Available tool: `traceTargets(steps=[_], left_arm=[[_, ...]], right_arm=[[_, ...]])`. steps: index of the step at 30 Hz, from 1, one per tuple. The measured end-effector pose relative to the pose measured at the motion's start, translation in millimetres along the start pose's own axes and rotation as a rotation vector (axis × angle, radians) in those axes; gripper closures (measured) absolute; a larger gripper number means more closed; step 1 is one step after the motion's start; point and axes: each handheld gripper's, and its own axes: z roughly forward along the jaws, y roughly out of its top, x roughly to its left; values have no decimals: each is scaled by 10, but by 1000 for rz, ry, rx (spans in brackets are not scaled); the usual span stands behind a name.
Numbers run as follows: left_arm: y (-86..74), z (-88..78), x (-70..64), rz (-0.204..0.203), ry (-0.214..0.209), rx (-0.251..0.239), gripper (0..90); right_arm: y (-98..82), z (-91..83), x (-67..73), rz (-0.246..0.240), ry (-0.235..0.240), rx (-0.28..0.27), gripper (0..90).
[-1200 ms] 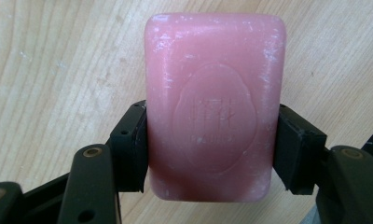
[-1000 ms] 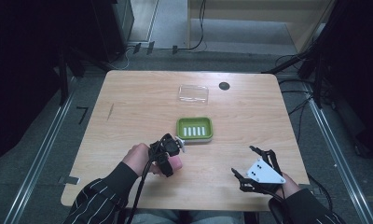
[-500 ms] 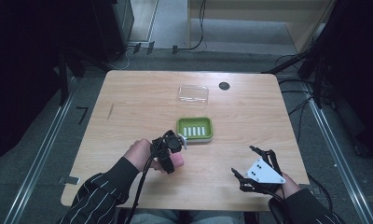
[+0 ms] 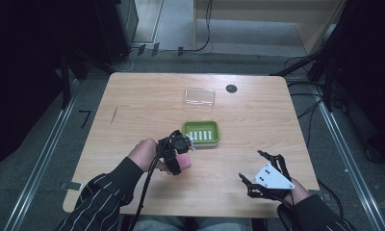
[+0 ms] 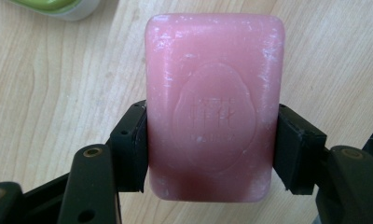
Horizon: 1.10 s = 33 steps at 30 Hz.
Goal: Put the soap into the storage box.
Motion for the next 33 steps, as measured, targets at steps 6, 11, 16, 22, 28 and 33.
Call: traceTargets(steps=[6,11,16,22,28,33], left_arm=[[29,-16,21,9,2,-4,385],[70,-45,39,25,-5,-6,385],[100,-69,50,35,-6,-17,385],[118,-106,79,45,0,-21,385],[139,-135,96,49,1,-24,385],[160,-152,107,54,0,-29,385]], right_arm=[[0,-1,-1,-1,0,0,133],[0,-1,0,-1,1,0,133],[0,-1,0,-2,0,0,133],[1,0,5,3,2,4,133],[1,0,3,2,3,4,133],[1,1,4,2,1,5,133]])
